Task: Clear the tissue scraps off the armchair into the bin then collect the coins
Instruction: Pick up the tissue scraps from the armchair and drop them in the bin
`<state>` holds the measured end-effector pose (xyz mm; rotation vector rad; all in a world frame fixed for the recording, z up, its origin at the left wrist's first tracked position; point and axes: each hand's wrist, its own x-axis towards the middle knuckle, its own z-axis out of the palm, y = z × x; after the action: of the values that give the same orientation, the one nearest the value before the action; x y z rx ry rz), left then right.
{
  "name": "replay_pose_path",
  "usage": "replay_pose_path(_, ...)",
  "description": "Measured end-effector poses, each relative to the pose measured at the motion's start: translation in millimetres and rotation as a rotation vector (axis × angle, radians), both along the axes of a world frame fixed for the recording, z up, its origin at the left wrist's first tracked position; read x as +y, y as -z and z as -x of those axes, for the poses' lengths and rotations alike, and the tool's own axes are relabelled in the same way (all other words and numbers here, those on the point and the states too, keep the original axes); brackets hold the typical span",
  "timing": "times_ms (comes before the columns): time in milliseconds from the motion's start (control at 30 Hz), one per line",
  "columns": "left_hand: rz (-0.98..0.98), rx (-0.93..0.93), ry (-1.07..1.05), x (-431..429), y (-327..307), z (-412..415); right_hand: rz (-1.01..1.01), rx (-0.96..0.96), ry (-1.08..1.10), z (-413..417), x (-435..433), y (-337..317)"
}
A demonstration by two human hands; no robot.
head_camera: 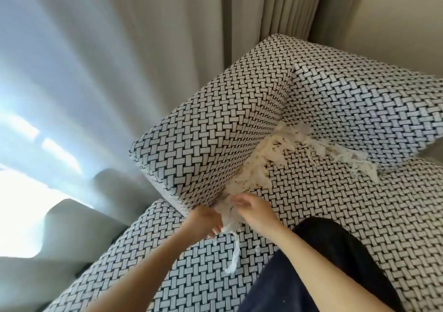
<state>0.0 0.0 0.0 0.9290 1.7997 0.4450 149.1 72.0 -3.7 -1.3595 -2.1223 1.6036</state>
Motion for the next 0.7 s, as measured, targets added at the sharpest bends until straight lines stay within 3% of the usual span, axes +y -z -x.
replay_pose_path(100,0.09,0.187,0.052,-15.6,13.0,17.2,-0.103,-0.126,-0.11,15.2,-16.4,9.6)
replay_pose_path(233,0.122,0.358,0.096,-29.4,26.5,34.5,-0.05,-0.206,-0.216,28.3,-26.1,18.5)
replay_pose_path(333,0.092,0.387,0.092,-33.0,27.3,33.7,-0.051,-0.265,-0.288,31.3,-26.4,18.5)
replay_pose_path(433,0.049,0.175,-0.009,-31.3,22.8,18.7,-0.113,-0.305,-0.341,31.0,-25.3,19.0)
replay_pose_path(567,0.073,-0.189,-0.453,-26.8,17.2,7.9,-0.139,-0.318,-0.361,31.2,-22.5,24.1)
replay_pose_path(700,0.046,-0.34,-0.711,-28.8,23.0,-3.3,-0.266,-0.241,-0.139,33.9,-19.9,30.2)
